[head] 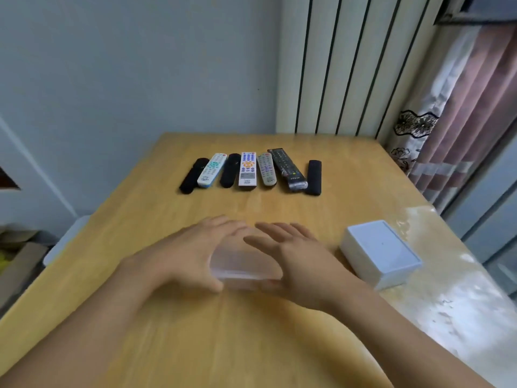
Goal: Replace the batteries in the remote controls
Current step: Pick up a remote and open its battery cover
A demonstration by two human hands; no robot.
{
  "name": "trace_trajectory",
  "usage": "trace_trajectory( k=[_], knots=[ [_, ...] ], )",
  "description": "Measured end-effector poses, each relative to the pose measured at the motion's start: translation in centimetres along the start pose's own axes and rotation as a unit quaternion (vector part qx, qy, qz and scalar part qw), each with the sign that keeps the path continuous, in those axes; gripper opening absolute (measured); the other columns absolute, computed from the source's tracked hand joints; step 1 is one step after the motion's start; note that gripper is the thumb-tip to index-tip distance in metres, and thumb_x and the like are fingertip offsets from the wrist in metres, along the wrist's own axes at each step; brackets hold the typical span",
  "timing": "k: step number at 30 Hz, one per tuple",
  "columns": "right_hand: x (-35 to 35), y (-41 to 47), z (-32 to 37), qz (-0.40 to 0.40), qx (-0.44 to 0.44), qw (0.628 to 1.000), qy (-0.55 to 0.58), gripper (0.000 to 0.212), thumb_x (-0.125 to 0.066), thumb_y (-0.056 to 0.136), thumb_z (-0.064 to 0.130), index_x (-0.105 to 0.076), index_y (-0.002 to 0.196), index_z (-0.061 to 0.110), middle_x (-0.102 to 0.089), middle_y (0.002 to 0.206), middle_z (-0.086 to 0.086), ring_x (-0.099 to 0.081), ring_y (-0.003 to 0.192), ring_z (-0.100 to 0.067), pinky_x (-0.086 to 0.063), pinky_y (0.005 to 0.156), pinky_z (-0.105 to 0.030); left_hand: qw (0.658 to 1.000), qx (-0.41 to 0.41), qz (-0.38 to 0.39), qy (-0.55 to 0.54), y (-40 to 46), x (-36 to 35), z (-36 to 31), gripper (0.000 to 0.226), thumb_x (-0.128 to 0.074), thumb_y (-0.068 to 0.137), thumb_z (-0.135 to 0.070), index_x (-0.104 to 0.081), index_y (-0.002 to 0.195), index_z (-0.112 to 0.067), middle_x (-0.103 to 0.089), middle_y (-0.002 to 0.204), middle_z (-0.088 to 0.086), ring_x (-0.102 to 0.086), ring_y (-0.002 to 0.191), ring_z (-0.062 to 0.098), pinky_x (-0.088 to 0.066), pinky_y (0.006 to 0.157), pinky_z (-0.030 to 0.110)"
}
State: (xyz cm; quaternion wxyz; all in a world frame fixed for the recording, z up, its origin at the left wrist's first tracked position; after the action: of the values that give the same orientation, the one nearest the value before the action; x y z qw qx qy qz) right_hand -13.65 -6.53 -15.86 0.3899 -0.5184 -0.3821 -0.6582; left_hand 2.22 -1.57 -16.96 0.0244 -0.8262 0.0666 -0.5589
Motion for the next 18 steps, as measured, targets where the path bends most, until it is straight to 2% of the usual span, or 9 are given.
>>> trace_trajectory(
  k=[2, 4, 8, 10, 11, 12, 13, 15, 18],
  knots=[
    [-1.1, 2.6, 1.0, -0.011, -0.010, 1.000, -0.027, 0.069, -0.048, 0.095, 0.062, -0.027, 0.155, 0.036, -0.023, 0.166, 0.002, -0.022, 0.151, -0.023, -0.015, 0.124, -0.048, 0.999, 0.044, -0.027, -0.006, -0.3, 1.4, 3.6, 0.110, -0.080, 0.057, -0.039, -0.029, 0.154, -0.045, -0.029, 0.133, -0.035, -0.035, 0.134, -0.001, -0.034, 0.103, 0.018],
    [-1.5, 4.2, 2.3, -0.013, -0.021, 0.999, -0.030, 0.064, -0.046, 0.099, 0.056, -0.028, 0.156, 0.032, -0.024, 0.165, 0.001, -0.019, 0.152, -0.023, -0.013, 0.124, -0.050, 0.994, 0.083, -0.059, -0.026, -1.1, 2.6, 6.0, 0.107, -0.084, 0.060, -0.032, -0.033, 0.154, -0.041, -0.032, 0.146, -0.023, -0.035, 0.138, 0.004, -0.031, 0.104, 0.018],
    [0.0, 5.9, 2.4, 0.001, -0.030, 0.999, -0.011, 0.061, -0.059, 0.095, 0.052, -0.043, 0.150, 0.030, -0.041, 0.157, 0.005, -0.037, 0.143, -0.018, -0.032, 0.116, -0.040, 0.986, 0.123, -0.097, -0.055, -1.1, 3.1, 7.2, 0.106, -0.087, 0.065, -0.026, -0.034, 0.156, -0.032, -0.028, 0.160, -0.009, -0.038, 0.140, 0.012, -0.035, 0.108, 0.024],
    [1.7, 6.4, 0.8, 0.018, -0.066, 0.992, 0.107, 0.045, -0.068, 0.088, 0.055, -0.066, 0.126, 0.030, -0.064, 0.131, 0.015, -0.057, 0.120, -0.008, -0.048, 0.093, -0.023, 0.981, 0.154, -0.119, -0.019, -0.7, 3.1, 6.9, 0.106, -0.084, 0.061, -0.031, -0.036, 0.155, -0.031, -0.030, 0.158, -0.010, -0.039, 0.139, 0.016, -0.042, 0.109, 0.033],
    [3.0, 6.6, -0.6, -0.014, -0.091, 0.978, 0.189, 0.030, -0.069, 0.087, 0.056, -0.074, 0.102, 0.031, -0.072, 0.104, 0.020, -0.065, 0.095, 0.000, -0.049, 0.075, -0.015, 0.976, 0.173, -0.129, 0.004, -0.7, 3.0, 6.5, 0.103, -0.081, 0.060, -0.033, -0.037, 0.153, -0.032, -0.030, 0.156, -0.012, -0.038, 0.139, 0.018, -0.044, 0.107, 0.037],
    [4.7, 7.0, -2.9, -0.078, -0.128, 0.957, 0.247, 0.029, -0.068, 0.088, 0.056, -0.074, 0.081, 0.028, -0.070, 0.078, 0.020, -0.062, 0.070, 0.004, -0.046, 0.061, -0.013, 0.971, 0.188, -0.143, 0.026, -0.7, 2.9, 6.1, 0.099, -0.077, 0.061, -0.034, -0.037, 0.151, -0.033, -0.029, 0.155, -0.012, -0.034, 0.141, 0.019, -0.043, 0.107, 0.039],
    [6.2, 7.1, -5.9, -0.151, -0.185, 0.931, 0.276, 0.036, -0.067, 0.089, 0.054, -0.070, 0.070, 0.023, -0.067, 0.064, 0.015, -0.058, 0.055, 0.001, -0.046, 0.054, -0.016, 0.967, 0.195, -0.155, 0.046, -0.6, 2.7, 5.4, 0.094, -0.071, 0.062, -0.039, -0.038, 0.149, -0.033, -0.028, 0.156, -0.011, -0.028, 0.145, 0.021, -0.039, 0.111, 0.041],
    [8.1, 7.0, -12.7, -0.240, -0.316, 0.874, 0.280, 0.031, -0.069, 0.091, 0.043, -0.070, 0.073, 0.017, -0.070, 0.069, 0.003, -0.064, 0.057, -0.007, -0.054, 0.055, -0.024, 0.966, 0.175, -0.171, 0.083, 0.1, 1.9, 3.3, 0.098, -0.056, 0.057, -0.061, -0.035, 0.149, -0.033, -0.026, 0.159, -0.009, -0.016, 0.151, 0.023, -0.025, 0.117, 0.046],
    [6.4, 6.8, -21.1, -0.202, -0.464, 0.816, 0.279, 0.024, -0.071, 0.091, 0.030, -0.065, 0.084, 0.007, -0.071, 0.090, -0.011, -0.068, 0.074, -0.022, -0.058, 0.057, -0.030, 0.968, 0.113, -0.190, 0.123, 1.9, 0.1, 0.2, 0.101, -0.041, 0.063, -0.082, -0.026, 0.154, -0.042, -0.024, 0.164, -0.016, -0.010, 0.153, 0.014, -0.011, 0.120, 0.047]
  ],
)
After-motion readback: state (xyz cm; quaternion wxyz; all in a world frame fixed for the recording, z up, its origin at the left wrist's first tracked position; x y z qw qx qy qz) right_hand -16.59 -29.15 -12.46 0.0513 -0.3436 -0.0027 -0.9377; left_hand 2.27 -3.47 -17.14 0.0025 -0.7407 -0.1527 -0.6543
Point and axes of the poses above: each hand's wrist, its own y-axis towards the middle knuckle, its own x-axis out of the back of the hand, z = x × y, the point moved 7 cm from there along y, towards the middle knuckle
